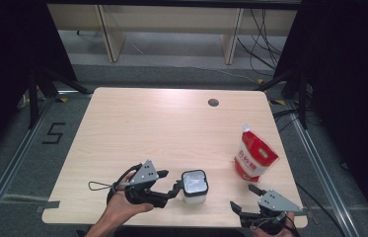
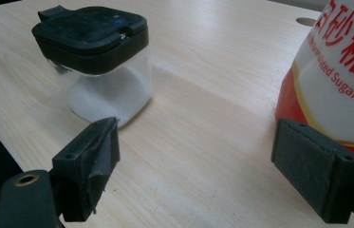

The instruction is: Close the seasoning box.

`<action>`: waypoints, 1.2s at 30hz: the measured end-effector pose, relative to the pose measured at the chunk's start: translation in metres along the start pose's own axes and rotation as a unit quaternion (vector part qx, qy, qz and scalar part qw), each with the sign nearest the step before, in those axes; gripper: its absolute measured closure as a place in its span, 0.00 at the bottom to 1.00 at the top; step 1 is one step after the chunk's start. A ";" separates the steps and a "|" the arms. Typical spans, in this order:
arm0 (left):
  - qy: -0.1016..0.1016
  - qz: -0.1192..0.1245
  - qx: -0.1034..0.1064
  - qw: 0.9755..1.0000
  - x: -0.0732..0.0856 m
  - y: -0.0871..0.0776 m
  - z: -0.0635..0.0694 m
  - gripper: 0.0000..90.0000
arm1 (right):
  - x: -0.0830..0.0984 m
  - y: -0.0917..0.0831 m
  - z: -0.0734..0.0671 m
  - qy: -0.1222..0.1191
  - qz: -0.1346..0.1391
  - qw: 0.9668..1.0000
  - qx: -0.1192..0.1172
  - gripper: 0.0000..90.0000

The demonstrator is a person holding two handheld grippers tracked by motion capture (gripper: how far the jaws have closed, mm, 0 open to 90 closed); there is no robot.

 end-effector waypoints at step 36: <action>-0.022 -0.026 -0.009 0.999 0.075 -0.023 0.004 0.17 | 0.007 -0.004 0.000 0.018 -0.008 1.000 -0.002 0.18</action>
Point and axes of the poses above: each handheld gripper's, and its own axes: y roughly forward along the jaws, x roughly out of its underside, z roughly to its right, the point moved 8 cm from there along y, roughly forward along the jaws, and after that the axes turned 6 degrees about y, right-handed, at the moved point
